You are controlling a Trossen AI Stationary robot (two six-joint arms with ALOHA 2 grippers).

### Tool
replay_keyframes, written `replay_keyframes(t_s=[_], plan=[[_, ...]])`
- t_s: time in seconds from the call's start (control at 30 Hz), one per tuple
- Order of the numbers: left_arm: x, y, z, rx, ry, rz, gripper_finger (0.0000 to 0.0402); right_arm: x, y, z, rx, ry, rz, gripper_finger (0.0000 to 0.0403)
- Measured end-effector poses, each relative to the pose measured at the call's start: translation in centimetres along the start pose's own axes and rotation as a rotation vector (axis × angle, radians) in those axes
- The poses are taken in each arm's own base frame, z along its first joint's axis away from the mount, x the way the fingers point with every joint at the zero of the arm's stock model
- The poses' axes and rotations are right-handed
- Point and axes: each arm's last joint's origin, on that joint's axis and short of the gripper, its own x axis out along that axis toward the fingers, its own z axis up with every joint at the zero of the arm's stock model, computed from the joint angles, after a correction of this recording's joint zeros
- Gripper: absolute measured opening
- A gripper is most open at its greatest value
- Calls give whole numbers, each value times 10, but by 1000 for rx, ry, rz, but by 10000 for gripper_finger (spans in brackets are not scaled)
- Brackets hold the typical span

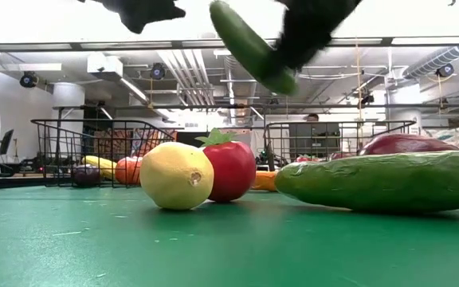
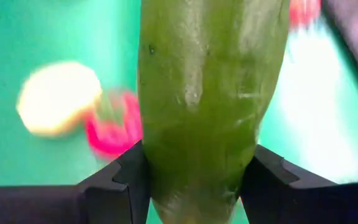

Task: Sort produce into baskets
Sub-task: Put the top green cucumber into the left wire basket

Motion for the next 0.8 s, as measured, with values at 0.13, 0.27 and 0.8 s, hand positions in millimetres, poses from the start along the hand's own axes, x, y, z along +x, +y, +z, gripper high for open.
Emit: replay_keyframes(t_s=[0.13,0.27,0.8], plan=[[0,-4,1,9,-96,-123,214,7,6,22,-75,-243,12,177],[0,-5,4,17,-145,-151,238,17,12,34,-153,-381,-7,177],[12,-11,1,61,-178,-217,232,54,20,31,-177,-431,-30,182]])
